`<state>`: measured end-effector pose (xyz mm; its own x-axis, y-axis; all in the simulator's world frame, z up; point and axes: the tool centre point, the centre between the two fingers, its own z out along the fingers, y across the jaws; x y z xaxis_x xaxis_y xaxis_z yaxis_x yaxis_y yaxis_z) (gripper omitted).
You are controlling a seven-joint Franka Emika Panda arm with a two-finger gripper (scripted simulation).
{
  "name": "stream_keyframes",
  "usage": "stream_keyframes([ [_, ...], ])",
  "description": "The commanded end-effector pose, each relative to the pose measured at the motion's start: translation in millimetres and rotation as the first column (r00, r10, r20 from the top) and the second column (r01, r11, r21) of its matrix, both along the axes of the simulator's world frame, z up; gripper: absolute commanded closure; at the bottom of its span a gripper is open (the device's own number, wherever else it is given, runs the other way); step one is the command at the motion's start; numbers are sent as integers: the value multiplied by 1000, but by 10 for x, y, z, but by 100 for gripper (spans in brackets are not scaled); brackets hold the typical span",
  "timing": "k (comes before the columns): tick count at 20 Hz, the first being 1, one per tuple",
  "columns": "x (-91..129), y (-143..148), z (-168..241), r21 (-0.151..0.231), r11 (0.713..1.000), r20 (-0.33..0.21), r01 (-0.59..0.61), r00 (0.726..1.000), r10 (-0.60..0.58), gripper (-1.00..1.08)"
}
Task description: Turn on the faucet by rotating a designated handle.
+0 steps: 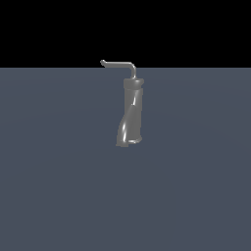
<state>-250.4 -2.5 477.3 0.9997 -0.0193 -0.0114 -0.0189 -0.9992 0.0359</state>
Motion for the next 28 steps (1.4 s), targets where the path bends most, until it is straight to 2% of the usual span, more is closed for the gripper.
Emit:
stream_keyframes([
  [1,0,0,0,0,1000,0,0,1000,0,108],
  [9,7,-51,-32,-10,1000,-26,-15,1000,15,108],
  [17,45,-46,-29,-6,1000,-25,1,1000,-2,108],
  [28,390,-6,-20,23,988,-23,150,988,-150,108],
])
